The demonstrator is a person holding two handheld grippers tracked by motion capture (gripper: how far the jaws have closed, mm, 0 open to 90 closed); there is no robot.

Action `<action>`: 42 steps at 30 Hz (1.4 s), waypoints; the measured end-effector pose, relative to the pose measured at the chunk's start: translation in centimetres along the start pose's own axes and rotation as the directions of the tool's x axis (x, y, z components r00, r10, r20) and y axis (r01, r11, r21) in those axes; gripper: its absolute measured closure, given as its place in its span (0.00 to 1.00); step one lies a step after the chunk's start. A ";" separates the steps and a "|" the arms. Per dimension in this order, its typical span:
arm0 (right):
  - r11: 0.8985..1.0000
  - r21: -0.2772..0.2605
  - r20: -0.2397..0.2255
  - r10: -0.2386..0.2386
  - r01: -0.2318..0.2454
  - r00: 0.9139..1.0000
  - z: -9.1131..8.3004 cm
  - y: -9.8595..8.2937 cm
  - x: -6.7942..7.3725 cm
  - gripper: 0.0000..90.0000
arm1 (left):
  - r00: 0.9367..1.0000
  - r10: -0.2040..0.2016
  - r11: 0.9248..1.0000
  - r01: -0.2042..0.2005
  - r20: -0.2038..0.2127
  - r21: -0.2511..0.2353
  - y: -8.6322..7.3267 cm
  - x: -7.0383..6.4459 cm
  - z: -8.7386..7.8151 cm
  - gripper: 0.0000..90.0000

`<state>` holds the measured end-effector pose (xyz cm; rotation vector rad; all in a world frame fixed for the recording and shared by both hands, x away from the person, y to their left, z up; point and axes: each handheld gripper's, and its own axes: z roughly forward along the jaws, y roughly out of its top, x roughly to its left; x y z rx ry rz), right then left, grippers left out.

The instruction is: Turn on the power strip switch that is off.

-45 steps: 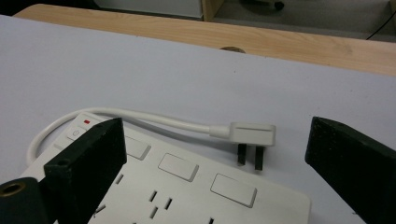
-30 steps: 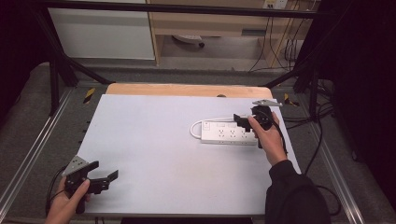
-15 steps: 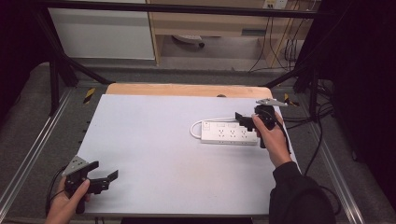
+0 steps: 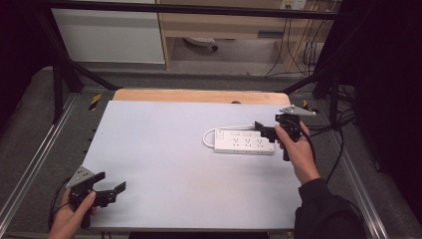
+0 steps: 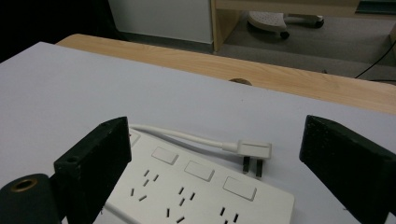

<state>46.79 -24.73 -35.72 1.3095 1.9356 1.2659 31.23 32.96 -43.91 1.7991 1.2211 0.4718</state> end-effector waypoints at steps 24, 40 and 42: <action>0.999 -0.012 -0.013 -0.033 0.033 0.999 -4.4 -3.9 0.0 0.08 | 1.000 0.003 1.000 -0.003 -0.002 0.004 0.0 -0.1 0.0 0.08; 0.998 0.010 -0.019 -0.066 0.066 0.998 -5.7 -8.4 0.2 0.08 | 1.000 0.007 1.000 -0.007 -0.004 0.005 0.0 -0.1 0.0 0.08; 0.998 0.009 -0.020 -0.065 0.065 0.998 -5.9 -8.8 0.1 0.08 | 1.000 0.007 1.000 -0.007 -0.004 0.005 -0.1 -0.1 0.0 0.08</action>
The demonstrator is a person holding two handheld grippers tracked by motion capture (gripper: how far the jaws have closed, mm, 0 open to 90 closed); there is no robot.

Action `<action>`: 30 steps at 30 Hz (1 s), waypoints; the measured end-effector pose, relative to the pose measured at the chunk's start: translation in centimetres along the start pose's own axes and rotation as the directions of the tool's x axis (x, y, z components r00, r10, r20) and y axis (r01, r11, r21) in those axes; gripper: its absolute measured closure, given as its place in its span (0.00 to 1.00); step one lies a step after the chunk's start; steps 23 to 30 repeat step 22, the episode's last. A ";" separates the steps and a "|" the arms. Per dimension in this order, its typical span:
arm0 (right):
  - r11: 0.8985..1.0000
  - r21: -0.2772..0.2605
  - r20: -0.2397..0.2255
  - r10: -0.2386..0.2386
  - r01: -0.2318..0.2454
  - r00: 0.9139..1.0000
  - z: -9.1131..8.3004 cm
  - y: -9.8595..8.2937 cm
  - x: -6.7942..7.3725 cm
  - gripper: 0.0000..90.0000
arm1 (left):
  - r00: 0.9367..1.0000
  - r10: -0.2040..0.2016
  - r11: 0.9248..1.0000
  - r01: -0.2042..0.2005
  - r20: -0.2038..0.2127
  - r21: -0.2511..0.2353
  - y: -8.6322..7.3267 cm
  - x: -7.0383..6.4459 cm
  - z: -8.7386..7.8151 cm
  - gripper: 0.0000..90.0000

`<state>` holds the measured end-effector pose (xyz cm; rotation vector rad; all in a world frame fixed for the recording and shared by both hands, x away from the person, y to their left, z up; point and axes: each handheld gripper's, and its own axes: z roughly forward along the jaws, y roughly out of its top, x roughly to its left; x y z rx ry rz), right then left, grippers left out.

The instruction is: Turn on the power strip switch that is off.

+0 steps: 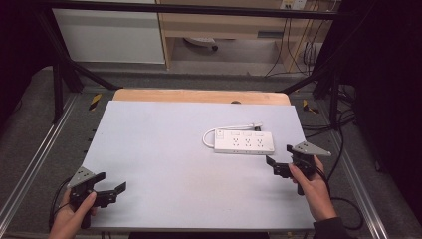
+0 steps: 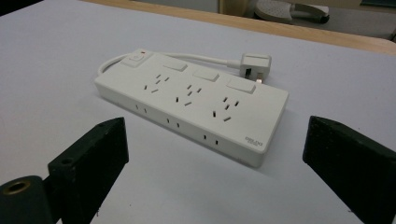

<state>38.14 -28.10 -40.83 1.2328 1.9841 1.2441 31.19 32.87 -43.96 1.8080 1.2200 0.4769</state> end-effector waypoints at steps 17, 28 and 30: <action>0.999 0.042 0.009 0.008 -0.008 1.000 -1.0 -4.0 -0.2 0.07 | 1.000 0.002 1.000 -0.002 0.003 0.000 0.0 0.0 0.0 0.08; 0.995 0.098 0.025 -0.016 0.013 1.000 -0.6 -4.7 -0.1 0.06 | 1.000 0.002 1.000 -0.002 0.002 0.000 0.0 -0.1 0.0 0.08; 0.995 0.098 0.025 -0.016 0.013 1.000 -0.6 -4.7 -0.1 0.06 | 1.000 0.002 1.000 -0.002 0.002 0.000 0.0 -0.1 0.0 0.08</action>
